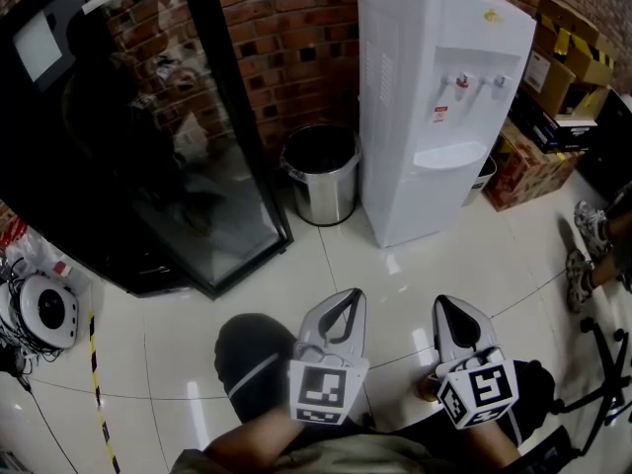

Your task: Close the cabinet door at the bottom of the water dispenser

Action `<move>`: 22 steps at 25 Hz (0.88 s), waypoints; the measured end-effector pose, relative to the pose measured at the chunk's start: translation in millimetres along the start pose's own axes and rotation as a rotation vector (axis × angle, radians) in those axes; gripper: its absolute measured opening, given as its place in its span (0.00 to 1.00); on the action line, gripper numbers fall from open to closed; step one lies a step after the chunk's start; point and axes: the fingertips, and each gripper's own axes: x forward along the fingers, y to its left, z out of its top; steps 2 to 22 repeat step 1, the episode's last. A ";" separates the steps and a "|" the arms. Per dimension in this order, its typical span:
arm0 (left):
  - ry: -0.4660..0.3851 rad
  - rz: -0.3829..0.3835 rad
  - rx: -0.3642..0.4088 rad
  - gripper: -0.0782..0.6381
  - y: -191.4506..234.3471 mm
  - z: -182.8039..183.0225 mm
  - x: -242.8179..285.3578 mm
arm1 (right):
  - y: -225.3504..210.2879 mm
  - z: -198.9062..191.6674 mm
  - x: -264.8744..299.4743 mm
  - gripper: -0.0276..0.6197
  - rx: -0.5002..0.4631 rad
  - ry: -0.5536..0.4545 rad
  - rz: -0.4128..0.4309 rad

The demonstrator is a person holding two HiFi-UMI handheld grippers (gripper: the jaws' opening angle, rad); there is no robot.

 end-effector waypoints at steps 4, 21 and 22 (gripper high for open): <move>0.001 -0.001 0.000 0.11 -0.1 -0.2 0.1 | 0.5 -0.2 0.5 0.04 0.000 0.001 0.001; 0.001 -0.001 0.000 0.11 -0.1 -0.2 0.1 | 0.5 -0.2 0.5 0.04 0.000 0.001 0.001; 0.001 -0.001 0.000 0.11 -0.1 -0.2 0.1 | 0.5 -0.2 0.5 0.04 0.000 0.001 0.001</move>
